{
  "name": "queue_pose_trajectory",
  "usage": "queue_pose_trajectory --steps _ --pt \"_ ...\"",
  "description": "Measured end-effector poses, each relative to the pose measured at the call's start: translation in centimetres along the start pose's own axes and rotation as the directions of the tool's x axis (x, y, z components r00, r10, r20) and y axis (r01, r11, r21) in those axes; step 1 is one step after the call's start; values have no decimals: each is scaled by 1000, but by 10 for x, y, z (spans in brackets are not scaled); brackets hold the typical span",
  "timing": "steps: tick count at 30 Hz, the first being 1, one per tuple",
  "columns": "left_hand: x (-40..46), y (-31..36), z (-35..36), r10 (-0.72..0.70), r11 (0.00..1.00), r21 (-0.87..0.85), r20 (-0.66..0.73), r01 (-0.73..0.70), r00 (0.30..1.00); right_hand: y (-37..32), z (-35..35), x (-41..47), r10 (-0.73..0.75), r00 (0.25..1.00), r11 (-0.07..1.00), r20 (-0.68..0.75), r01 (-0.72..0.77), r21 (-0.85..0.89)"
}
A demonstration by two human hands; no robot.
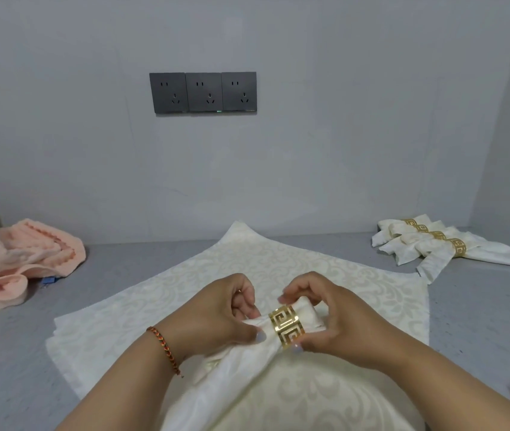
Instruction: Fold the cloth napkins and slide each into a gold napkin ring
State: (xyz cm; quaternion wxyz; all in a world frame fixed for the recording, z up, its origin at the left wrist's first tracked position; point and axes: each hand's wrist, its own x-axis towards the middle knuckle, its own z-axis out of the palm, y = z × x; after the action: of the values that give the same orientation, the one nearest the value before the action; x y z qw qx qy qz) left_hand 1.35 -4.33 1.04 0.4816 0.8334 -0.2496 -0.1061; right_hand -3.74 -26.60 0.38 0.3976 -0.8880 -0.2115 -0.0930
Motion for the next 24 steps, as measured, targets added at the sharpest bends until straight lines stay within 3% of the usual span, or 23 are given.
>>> queue_pose_trajectory --steps 3,6,13,17,24 --pt "-1 -1 -5 -2 999 -47 -33 1 999 8 -3 4 156 985 970 -75 -139 198" --pt "-3 -1 -6 -4 997 -73 -19 3 1000 15 -2 5 276 961 944 -34 -264 199" --pt "-2 9 8 -37 985 -161 115 55 993 22 4 7 292 956 899 -43 -259 353" --pt "5 19 19 -74 997 1 33 74 997 21 6 8 319 947 902 -41 -290 321" --pt "1 14 5 -84 996 -16 12 84 996 27 -8 7 379 922 839 -77 -308 449"
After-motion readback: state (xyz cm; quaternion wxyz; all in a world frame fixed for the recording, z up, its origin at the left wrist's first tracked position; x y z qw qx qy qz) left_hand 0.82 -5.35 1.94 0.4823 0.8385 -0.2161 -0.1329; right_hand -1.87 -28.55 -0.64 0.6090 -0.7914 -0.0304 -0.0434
